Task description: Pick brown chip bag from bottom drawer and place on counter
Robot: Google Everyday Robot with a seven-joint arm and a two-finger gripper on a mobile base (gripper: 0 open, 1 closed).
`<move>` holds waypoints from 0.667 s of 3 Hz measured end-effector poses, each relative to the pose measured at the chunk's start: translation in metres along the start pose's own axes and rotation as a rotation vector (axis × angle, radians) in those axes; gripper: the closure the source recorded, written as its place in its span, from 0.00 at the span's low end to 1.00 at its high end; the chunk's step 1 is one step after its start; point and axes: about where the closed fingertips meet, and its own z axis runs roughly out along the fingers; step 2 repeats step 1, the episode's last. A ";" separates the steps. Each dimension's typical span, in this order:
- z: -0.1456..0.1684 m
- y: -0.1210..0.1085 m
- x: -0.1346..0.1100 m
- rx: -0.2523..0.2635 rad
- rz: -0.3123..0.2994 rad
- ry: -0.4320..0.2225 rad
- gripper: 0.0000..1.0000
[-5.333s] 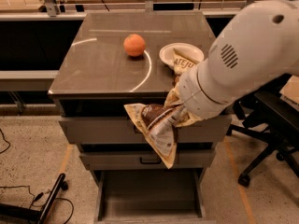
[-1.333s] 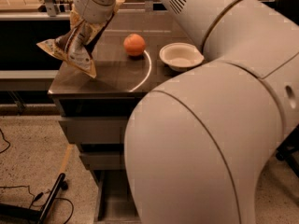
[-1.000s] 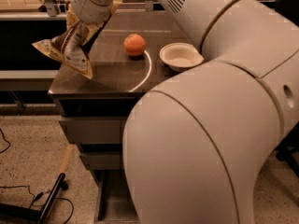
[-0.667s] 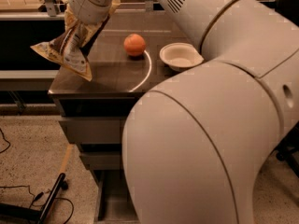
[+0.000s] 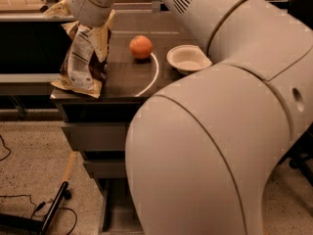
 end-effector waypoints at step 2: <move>0.002 -0.002 -0.004 0.007 0.001 -0.015 0.00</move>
Offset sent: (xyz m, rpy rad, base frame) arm 0.0000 0.0000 0.0000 0.0000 0.0000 0.0000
